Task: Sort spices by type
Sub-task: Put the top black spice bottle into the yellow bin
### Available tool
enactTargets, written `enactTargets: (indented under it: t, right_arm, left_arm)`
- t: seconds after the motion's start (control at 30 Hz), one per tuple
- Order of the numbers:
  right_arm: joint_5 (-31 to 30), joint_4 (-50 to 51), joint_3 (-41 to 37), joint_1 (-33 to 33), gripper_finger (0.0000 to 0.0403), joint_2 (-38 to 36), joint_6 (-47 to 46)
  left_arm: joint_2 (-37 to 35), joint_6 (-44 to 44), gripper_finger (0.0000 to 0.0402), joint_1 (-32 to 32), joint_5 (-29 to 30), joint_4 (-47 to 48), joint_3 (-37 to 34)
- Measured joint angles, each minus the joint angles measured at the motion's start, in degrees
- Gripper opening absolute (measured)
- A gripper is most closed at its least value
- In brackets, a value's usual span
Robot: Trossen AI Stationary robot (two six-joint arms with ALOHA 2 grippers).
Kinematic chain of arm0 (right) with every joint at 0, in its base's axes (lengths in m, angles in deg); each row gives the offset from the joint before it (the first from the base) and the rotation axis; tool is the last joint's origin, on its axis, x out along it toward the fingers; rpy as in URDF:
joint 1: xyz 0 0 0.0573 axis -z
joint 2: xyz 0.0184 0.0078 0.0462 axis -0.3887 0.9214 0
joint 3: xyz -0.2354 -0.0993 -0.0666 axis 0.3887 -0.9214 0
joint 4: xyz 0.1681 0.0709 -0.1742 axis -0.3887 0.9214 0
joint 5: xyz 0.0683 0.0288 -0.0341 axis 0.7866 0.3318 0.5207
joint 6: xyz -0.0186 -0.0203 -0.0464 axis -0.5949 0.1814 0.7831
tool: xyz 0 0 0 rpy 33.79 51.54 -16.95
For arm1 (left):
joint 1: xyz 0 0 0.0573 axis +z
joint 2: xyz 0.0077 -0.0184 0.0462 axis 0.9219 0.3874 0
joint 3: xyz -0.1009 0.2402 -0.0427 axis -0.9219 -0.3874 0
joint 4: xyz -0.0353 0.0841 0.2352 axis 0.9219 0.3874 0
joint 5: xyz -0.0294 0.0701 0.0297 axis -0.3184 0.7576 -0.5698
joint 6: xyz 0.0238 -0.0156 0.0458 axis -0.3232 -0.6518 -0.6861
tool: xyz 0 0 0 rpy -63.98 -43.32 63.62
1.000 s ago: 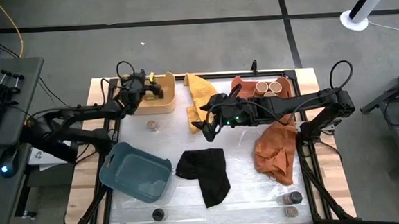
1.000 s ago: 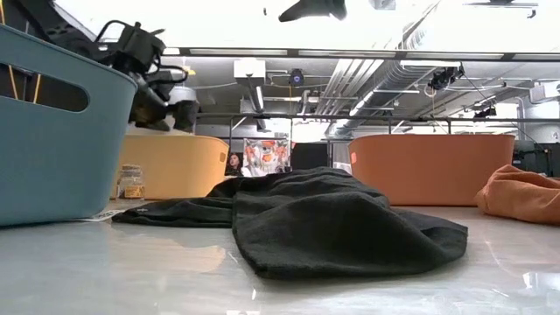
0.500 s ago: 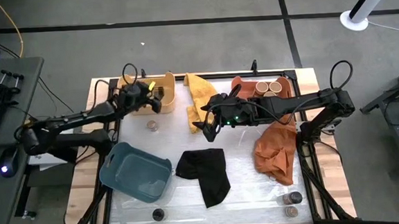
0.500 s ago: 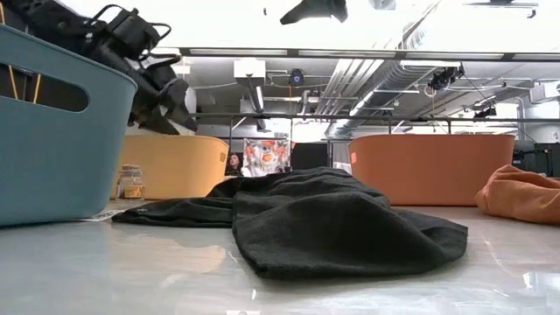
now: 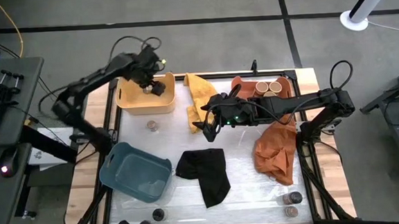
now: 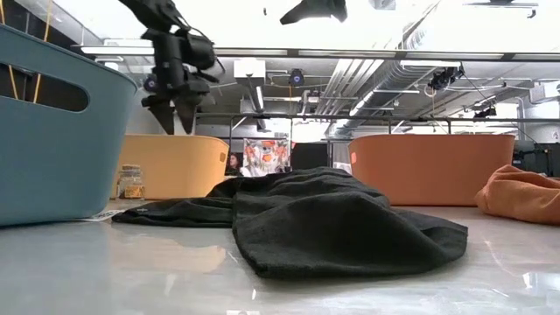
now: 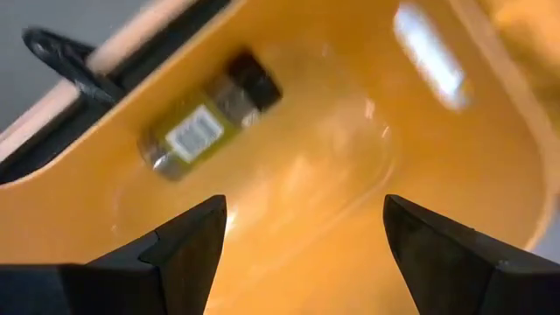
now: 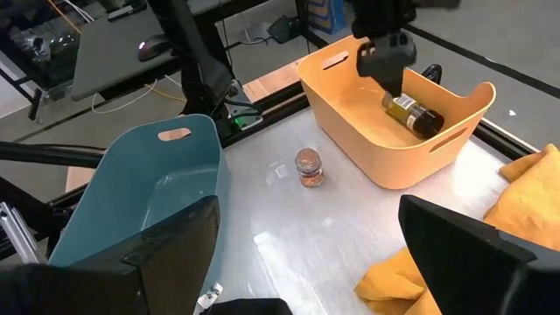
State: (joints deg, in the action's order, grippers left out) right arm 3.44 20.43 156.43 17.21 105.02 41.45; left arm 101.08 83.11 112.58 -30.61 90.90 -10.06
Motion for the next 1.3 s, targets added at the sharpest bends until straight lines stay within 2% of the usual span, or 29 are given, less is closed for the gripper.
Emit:
enactTargets:
  t: [0.1, 0.2, 0.4, 0.63, 0.93, 1.13, 1.3]
  right_arm:
    - [0.0, 0.0, 0.0, -0.1, 0.0348, 0.0, -0.1]
    - [0.0, 0.0, 0.0, -0.1, 0.0348, 0.0, -0.2]
    - [0.0, 0.0, 0.0, -0.1, 0.0348, 0.0, -1.1]
    - [0.0, 0.0, 0.0, -0.1, 0.0348, 0.0, -1.7]
    - [0.0, 0.0, 0.0, -0.1, 0.0348, 0.0, -2.8]
    - [-0.2, 0.0, 0.0, -0.1, 0.0348, 0.0, -2.8]
    - [-0.7, 0.0, 0.0, -0.1, 0.0348, 0.0, -2.8]
  left_arm:
    - [4.8, -3.6, 0.0294, -0.7, 1.8, 3.8, 3.9]
    - [7.1, -8.2, 0.0294, -1.6, 4.5, 3.5, 4.2]
    - [10.8, -19.1, 0.0294, -3.2, 11.0, -0.2, 4.2]
    - [13.9, -28.9, 0.0294, -3.5, 13.1, -5.1, 4.2]
    - [18.2, -34.0, 0.0294, -3.5, 14.5, -4.6, 4.2]
    - [20.0, -36.4, 0.0294, -3.5, 20.6, -5.1, 4.2]
    - [20.1, -36.3, 0.0294, -3.0, 20.9, -5.8, 4.2]
